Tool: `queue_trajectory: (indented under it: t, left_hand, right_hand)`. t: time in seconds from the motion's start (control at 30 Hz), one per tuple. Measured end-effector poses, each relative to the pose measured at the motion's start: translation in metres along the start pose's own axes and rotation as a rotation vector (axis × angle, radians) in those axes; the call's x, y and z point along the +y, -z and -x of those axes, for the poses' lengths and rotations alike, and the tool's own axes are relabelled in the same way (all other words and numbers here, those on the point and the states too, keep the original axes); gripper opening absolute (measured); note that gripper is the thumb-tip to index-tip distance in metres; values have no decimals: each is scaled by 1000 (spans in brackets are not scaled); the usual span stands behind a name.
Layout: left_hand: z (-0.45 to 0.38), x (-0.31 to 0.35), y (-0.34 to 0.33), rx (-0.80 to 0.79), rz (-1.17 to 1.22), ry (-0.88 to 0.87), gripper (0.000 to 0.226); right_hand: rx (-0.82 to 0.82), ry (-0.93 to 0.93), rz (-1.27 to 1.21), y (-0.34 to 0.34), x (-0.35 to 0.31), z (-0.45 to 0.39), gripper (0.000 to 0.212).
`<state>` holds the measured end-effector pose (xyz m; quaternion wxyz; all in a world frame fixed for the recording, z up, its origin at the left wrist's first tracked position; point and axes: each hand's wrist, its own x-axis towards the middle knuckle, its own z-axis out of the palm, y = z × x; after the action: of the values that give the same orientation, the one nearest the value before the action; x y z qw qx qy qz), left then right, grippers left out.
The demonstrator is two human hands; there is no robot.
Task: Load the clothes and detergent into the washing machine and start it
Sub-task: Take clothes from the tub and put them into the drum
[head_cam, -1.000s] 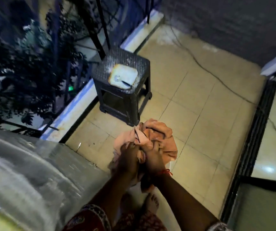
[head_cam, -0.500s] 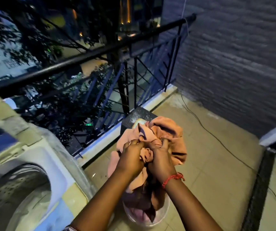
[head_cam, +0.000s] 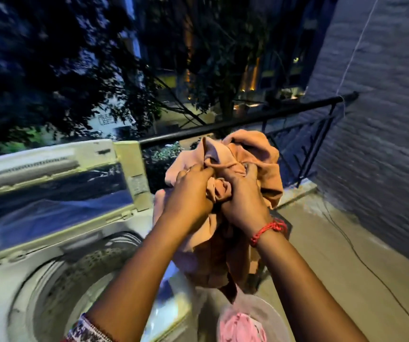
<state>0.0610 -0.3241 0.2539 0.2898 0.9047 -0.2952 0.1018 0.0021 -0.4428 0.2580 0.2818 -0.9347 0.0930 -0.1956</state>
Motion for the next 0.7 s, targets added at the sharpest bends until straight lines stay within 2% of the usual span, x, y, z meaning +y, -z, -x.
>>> queue_trajectory:
  t: [0.13, 0.23, 0.37, 0.43, 0.47, 0.6, 0.7]
  left_hand:
    - [11, -35, 91, 97, -54, 5, 45]
    - [19, -57, 163, 149, -151, 17, 30]
    - [34, -78, 243, 248, -211, -46, 32]
    - [43, -87, 280, 287, -245, -55, 23]
    - [47, -90, 294, 304, -281, -35, 20]
    - [64, -104, 343, 373, -405, 51, 33]
    - [74, -114, 359, 392, -447, 94, 34]
  right_hand:
    - [28, 163, -26, -9, -87, -17, 58]
    - [51, 288, -79, -14, -154, -28, 54]
    - [72, 412, -142, -15, -230, -38, 50]
    - [93, 455, -167, -17, -263, -42, 47]
    - [97, 480, -179, -18, -277, -44, 49]
    - [74, 578, -246, -23, -329, -51, 53]
    - [45, 635, -283, -35, -351, -53, 58]
